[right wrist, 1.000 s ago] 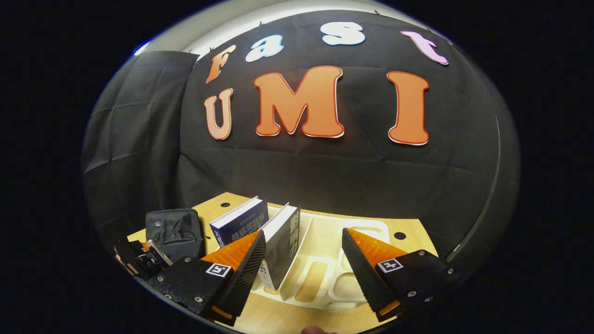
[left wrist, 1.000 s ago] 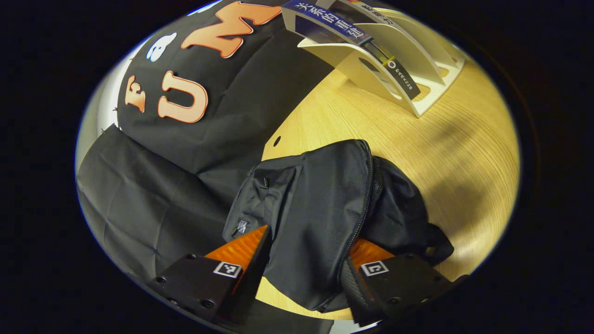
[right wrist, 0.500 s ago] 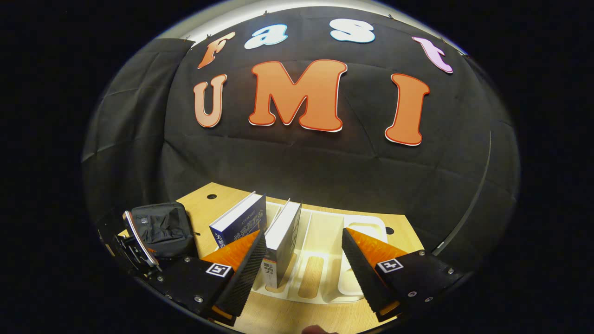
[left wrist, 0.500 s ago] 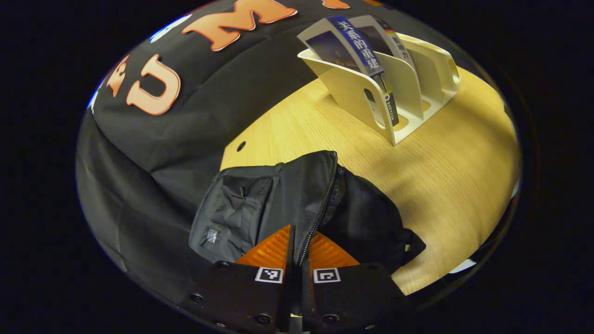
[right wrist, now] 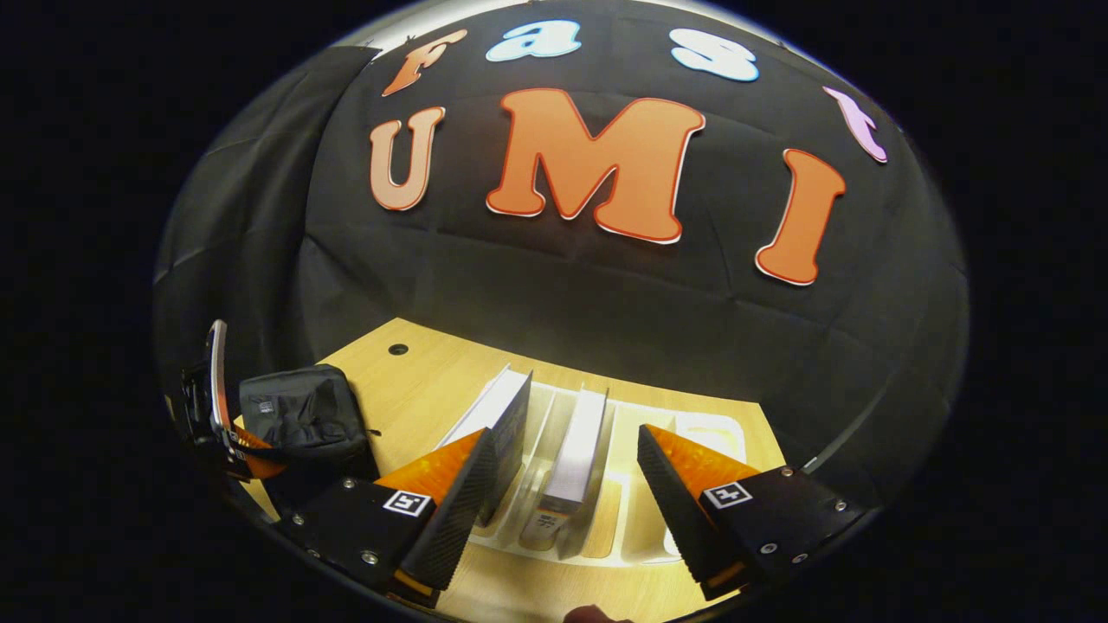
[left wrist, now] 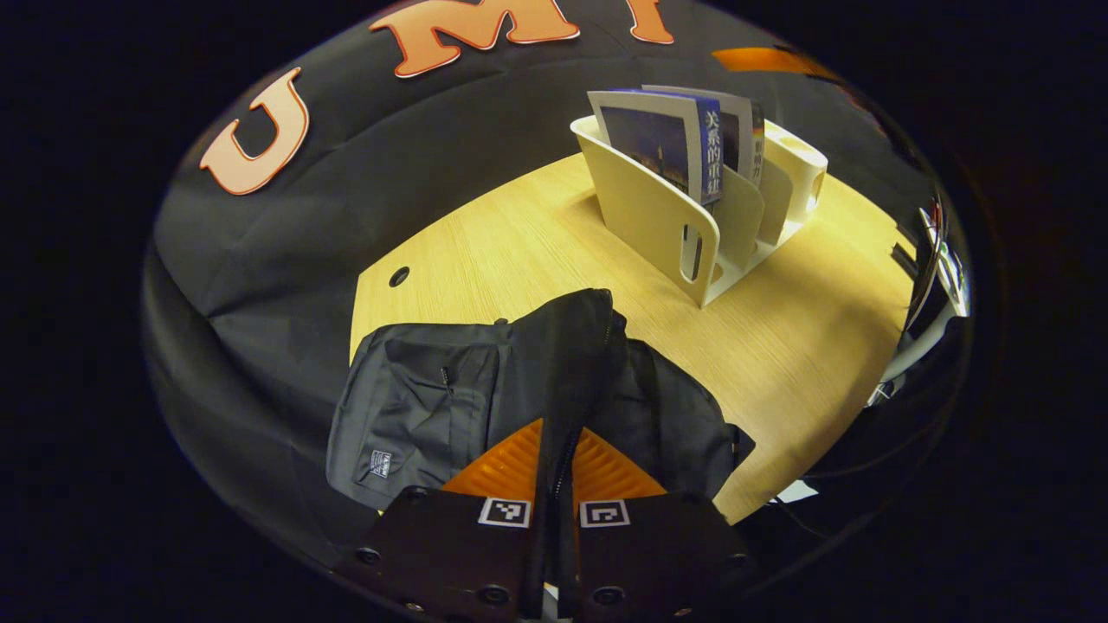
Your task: Open the schoolbag, grab two books from the bookshelf and put them into the schoolbag.
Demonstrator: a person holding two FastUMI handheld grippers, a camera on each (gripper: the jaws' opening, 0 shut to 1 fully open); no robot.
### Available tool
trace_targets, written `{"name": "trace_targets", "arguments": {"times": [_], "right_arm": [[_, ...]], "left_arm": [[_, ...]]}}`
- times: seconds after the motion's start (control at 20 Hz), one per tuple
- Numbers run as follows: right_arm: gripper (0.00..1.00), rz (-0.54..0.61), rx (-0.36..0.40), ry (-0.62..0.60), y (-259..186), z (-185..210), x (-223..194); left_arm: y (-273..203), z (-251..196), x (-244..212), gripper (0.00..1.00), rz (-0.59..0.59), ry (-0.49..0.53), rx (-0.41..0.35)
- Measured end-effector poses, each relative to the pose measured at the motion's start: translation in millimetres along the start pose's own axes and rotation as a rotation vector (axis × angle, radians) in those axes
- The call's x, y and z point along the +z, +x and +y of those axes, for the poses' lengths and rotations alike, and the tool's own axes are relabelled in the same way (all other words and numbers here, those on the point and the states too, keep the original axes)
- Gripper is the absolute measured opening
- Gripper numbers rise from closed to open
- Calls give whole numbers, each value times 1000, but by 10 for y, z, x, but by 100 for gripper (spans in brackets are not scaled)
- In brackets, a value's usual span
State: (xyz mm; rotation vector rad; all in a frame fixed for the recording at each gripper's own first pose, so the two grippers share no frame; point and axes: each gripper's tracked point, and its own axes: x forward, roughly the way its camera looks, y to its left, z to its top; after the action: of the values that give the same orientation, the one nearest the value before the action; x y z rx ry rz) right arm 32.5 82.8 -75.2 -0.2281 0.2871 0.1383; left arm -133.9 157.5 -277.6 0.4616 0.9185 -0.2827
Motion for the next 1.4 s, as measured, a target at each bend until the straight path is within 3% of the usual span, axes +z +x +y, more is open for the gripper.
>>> {"name": "trace_targets", "arguments": {"times": [0.4,0.6,0.8,1.05,1.4], "right_arm": [[99,184,85,17,310,329,21],[99,278,88,-35,413,348,9],[99,386,113,-52,557,451,-34],[99,531,131,23,664,551,-136],[91,754,153,154,927,681,-366]], "left_arm": [[-265,296,170,7,65,-47,-184],[-334,418,298,6,114,-67,-257],[-416,609,439,6,135,-60,-283],[-492,750,530,6,155,-20,-310],[-495,764,529,6,174,22,-332]]}}
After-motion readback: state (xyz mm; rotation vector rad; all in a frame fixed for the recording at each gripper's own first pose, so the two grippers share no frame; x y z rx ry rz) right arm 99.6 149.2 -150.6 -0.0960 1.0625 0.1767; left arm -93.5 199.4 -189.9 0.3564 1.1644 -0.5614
